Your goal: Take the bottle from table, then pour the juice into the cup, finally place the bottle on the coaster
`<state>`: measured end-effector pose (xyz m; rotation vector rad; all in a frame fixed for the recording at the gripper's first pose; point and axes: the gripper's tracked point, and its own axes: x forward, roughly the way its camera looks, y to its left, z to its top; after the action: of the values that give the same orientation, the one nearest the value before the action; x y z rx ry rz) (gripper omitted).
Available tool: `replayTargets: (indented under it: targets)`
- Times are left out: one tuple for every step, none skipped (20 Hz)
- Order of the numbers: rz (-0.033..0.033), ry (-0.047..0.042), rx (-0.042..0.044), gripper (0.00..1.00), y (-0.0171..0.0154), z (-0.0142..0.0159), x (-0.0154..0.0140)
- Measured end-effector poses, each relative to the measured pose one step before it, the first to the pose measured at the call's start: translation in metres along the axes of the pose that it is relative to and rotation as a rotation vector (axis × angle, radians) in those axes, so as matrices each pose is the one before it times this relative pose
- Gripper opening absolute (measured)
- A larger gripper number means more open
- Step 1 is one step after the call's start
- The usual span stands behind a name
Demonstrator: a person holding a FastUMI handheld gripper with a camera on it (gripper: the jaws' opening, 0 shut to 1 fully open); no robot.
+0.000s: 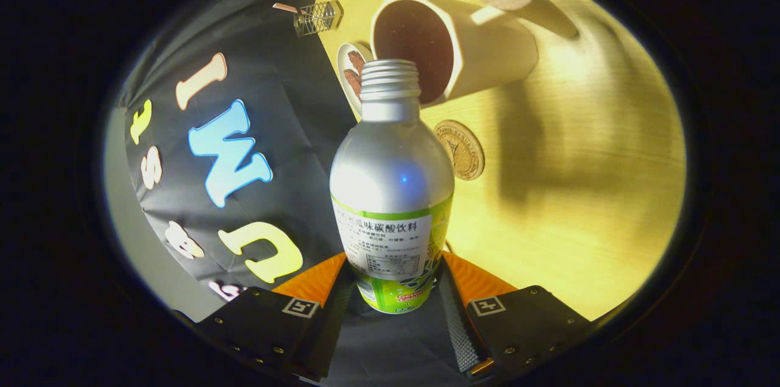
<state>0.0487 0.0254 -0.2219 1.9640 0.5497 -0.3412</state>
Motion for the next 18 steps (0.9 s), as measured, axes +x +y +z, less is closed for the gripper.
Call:
replayTargets:
  targets:
    - [-0.01731,-0.00681,-0.03470,0.75,-0.00480,0.00103,-0.00035]
    - [-0.01379,-0.00642,-0.03949,0.75,-0.00455,0.00165,0.00088]
    - [-0.01183,-0.00897,-0.03769,0.75,-0.00509,0.00085,-0.00025]
    - [-0.01091,-0.00615,-0.02959,0.75,-0.00553,0.00217,0.00029]
    - [-0.00563,-0.00384,-0.02865,0.75,-0.00214,0.00023,0.00190]
    - [-0.00885,-0.00150,-0.03252,0.75,-0.00404,-0.00022,0.00150]
    - [-0.01452,-0.00293,-0.03714,0.75,-0.00511,-0.00294,0.00138]
    - [-0.01120,-0.00007,-0.03843,0.75,-0.00459,-0.00123,0.00071]
    - [-0.01106,-0.00362,-0.03955,0.75,-0.00380,-0.00126,-0.00059]
    - [-0.01514,-0.00580,-0.04413,0.75,-0.00482,0.00042,0.00020]
    - [-0.02043,-0.00594,-0.04461,0.75,-0.00509,-0.00064,0.00125]
    - [-0.01536,-0.00275,-0.04201,0.75,-0.00510,-0.00049,0.00022]
    - [-0.01057,-0.00355,-0.03528,0.75,-0.00443,-0.00161,-0.00066]
    - [-0.00643,-0.00353,-0.03146,0.75,-0.00342,0.00016,-0.00002]
    - [-0.00877,-0.00838,-0.02942,0.75,-0.00286,0.00007,0.00015]
    - [-0.00711,-0.00856,-0.02830,0.75,-0.00270,0.00139,0.00078]
    - [-0.00875,-0.00863,-0.02620,0.75,-0.00314,-0.00020,0.00004]
    - [-0.00711,-0.01409,-0.02863,0.75,-0.00264,0.00153,0.00090]
